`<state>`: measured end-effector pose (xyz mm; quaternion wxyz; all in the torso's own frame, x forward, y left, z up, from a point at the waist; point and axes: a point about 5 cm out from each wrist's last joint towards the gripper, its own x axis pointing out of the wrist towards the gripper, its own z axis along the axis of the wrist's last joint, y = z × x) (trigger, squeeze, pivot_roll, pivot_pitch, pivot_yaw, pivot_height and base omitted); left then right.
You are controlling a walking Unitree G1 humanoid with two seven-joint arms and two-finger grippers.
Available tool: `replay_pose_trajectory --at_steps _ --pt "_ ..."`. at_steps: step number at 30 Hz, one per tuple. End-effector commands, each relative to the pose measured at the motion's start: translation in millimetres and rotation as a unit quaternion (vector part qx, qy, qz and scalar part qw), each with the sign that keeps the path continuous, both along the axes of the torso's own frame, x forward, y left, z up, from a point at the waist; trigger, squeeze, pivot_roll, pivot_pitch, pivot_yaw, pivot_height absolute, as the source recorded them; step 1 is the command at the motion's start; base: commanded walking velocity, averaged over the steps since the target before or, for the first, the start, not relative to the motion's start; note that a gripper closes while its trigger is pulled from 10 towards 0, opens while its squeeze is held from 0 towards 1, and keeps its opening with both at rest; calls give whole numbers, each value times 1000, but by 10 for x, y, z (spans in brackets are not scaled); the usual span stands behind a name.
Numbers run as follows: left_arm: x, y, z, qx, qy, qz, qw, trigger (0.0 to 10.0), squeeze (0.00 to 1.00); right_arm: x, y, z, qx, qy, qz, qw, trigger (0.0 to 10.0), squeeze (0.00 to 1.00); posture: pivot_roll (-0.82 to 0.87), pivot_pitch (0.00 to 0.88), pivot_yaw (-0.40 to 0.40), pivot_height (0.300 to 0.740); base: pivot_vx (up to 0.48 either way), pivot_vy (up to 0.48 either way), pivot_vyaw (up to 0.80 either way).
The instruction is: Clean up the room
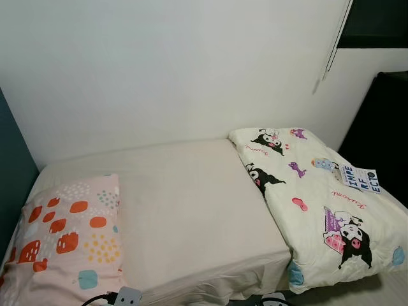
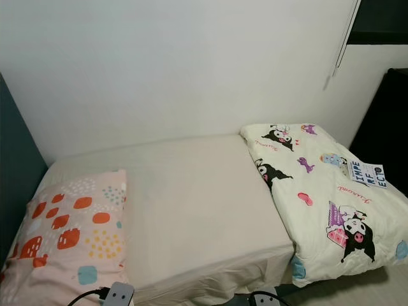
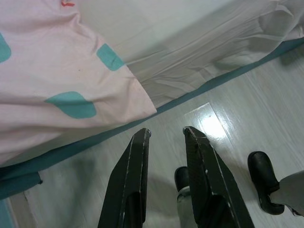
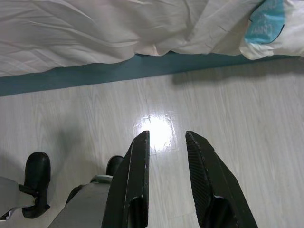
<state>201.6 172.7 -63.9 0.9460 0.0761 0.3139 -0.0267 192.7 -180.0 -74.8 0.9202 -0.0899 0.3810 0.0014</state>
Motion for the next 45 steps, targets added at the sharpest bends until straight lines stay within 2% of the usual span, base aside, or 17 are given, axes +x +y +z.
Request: replay_pose_trajectory --at_steps 1,14,45 --pt "-20 -16 -8 2 0 -8 1000 10000 0 -19 37 -17 1 8 7 1000 10000 0 26 21 -59 740 0 0 0" --pt "29 -12 18 4 -5 -13 1000 10000 0 31 47 5 1 5 15 1000 10000 0 37 0 -61 740 0 0 0" --pt "-41 10 -7 9 -1 -26 1000 10000 0 -12 78 -22 0 15 31 999 10000 0 51 2 -61 740 0 0 0"
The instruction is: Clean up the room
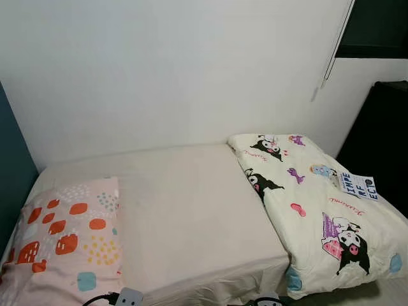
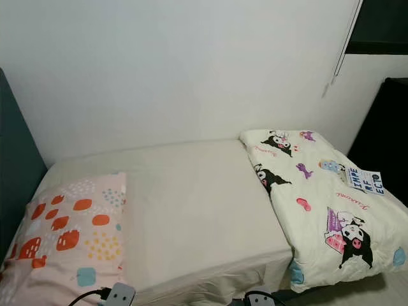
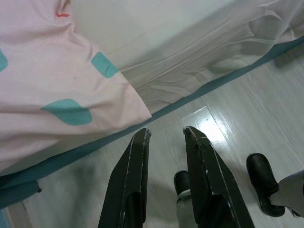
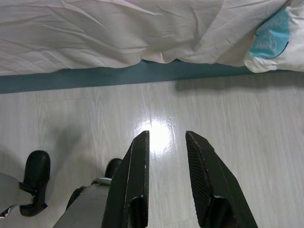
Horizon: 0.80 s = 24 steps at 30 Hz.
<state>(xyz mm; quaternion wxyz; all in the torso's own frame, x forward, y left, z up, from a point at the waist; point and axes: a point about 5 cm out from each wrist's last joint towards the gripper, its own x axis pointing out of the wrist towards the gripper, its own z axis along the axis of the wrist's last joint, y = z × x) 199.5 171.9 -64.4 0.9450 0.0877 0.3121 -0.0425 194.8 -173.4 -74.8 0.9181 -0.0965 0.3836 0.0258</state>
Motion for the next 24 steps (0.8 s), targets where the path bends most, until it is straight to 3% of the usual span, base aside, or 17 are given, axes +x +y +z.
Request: replay_pose_trajectory --at_steps 1,24 --pt "-19 12 -2 2 -1 -7 1000 10000 0 -34 9 -23 -3 10 6 1000 10000 0 48 7 -60 740 0 0 0" --pt "16 -43 6 -6 -2 5 1000 10000 0 -74 -63 -36 -4 13 -17 1000 10000 0 27 45 -45 740 0 0 0"
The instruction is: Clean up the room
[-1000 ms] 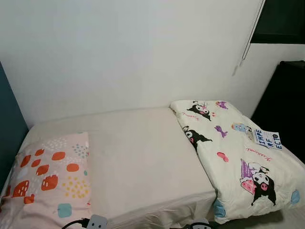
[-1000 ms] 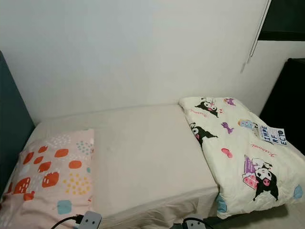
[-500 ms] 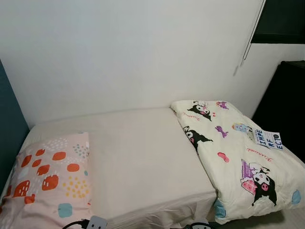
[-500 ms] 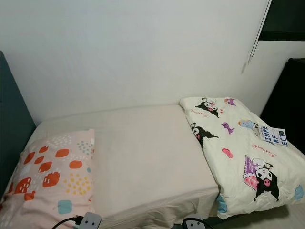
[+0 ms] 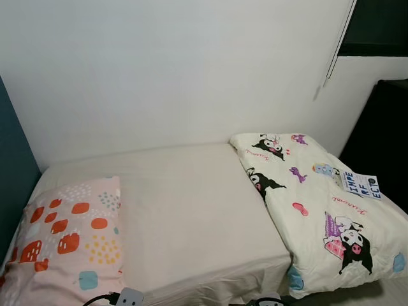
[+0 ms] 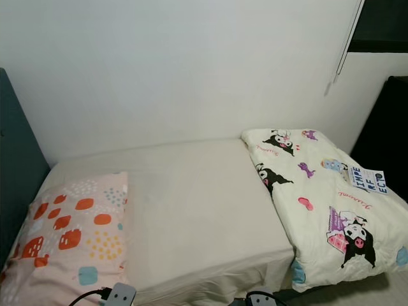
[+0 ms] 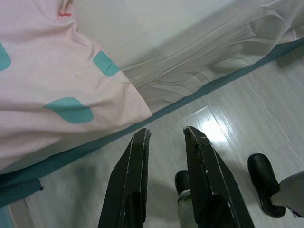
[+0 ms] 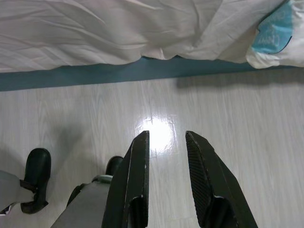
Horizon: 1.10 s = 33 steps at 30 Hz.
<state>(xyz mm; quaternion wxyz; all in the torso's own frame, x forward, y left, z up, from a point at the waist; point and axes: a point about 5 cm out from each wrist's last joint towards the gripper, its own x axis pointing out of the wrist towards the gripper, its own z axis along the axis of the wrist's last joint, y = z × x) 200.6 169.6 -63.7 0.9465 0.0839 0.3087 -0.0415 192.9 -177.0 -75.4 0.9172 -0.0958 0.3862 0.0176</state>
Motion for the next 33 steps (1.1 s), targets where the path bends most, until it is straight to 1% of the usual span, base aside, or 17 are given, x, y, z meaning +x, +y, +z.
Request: replay_pose_trajectory --at_steps 1,7,18,20,22,23,24,27,28,30,33 --pt "4 -19 -2 -2 2 3 1000 10000 0 -54 -27 -29 -2 11 -9 1000 10000 0 27 45 -45 740 0 0 0" --pt "51 -30 20 -6 -3 13 1000 10000 0 -93 6 -51 3 15 -13 1000 10000 0 27 64 -47 740 0 0 0" --pt "35 -11 11 -5 -1 18 1000 10000 0 -95 -4 -53 1 18 -14 1000 10000 0 28 74 -55 740 0 0 0" --pt "31 6 9 -3 0 19 1000 10000 0 -55 -13 -35 1 15 -16 1000 10000 0 21 58 -50 740 0 0 0" --pt "29 11 9 -3 0 20 1000 10000 0 -47 -14 -31 2 14 -17 1000 10000 0 21 58 -50 740 0 0 0" --pt "40 10 13 -2 0 18 1000 10000 0 -44 -12 -31 4 15 -15 1000 10000 0 23 49 -67 740 0 0 0" --pt "40 10 13 -2 0 18 1000 10000 0 -44 -12 -31 4 15 -15 1000 10000 0 23 49 -67 740 0 0 0" --pt "77 23 37 -6 -8 31 999 10000 0 -40 12 -30 9 13 -11 1000 10000 0 30 41 -64 740 0 0 0" --pt "69 22 30 -7 -4 26 1000 10000 0 -51 21 -37 11 15 -15 1000 10000 0 33 38 -52 740 0 0 0" --pt "51 3 19 -8 -1 13 1000 10000 0 -75 7 -48 12 17 -26 999 10000 0 38 36 -54 740 0 0 0" --pt "34 -3 11 -8 0 12 1000 10000 0 -100 0 -60 10 21 -27 999 10000 0 43 34 -54 740 0 0 0"
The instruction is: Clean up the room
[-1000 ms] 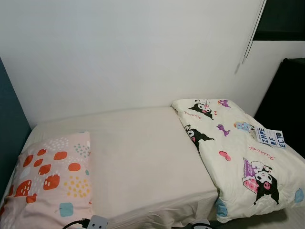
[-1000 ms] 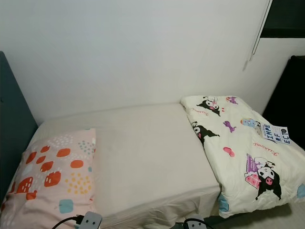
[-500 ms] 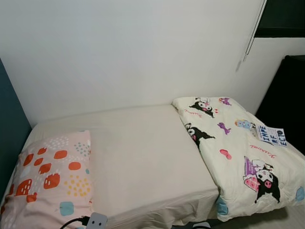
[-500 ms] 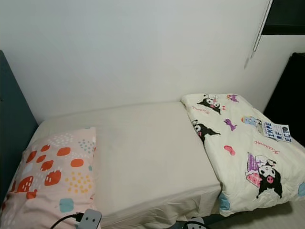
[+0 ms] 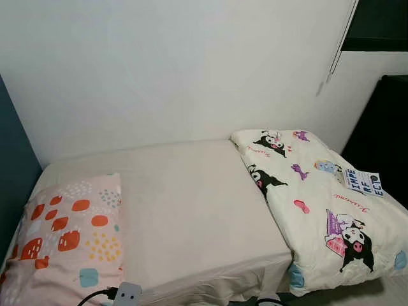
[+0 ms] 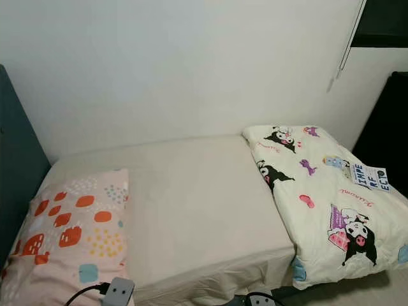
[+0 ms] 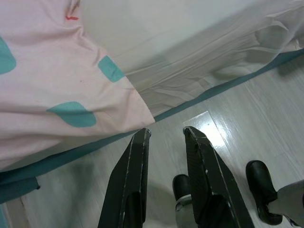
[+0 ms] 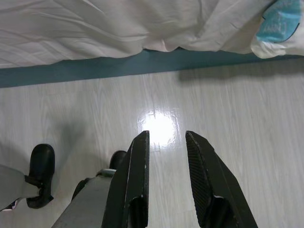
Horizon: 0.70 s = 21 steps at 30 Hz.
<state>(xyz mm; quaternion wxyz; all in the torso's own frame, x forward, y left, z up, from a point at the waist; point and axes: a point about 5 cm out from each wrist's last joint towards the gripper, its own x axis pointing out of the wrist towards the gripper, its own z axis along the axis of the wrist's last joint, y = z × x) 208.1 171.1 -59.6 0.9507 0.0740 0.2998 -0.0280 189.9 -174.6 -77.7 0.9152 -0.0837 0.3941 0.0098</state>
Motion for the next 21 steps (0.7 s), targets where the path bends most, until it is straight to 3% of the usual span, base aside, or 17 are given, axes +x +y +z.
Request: replay_pose_trajectory --at_steps 1,8,21 --pt "-63 -14 -43 -2 14 -2 1000 10000 0 -95 -19 -52 0 21 -7 1000 10000 0 42 33 -54 740 0 0 0" --pt "-138 -4 -87 10 29 -20 999 10000 0 -165 4 -86 4 30 -4 1000 10000 0 32 36 -53 740 0 0 0" --pt "-140 71 -80 5 26 11 1000 10000 0 -177 59 -97 6 33 4 999 10000 0 51 50 -75 740 0 0 0"
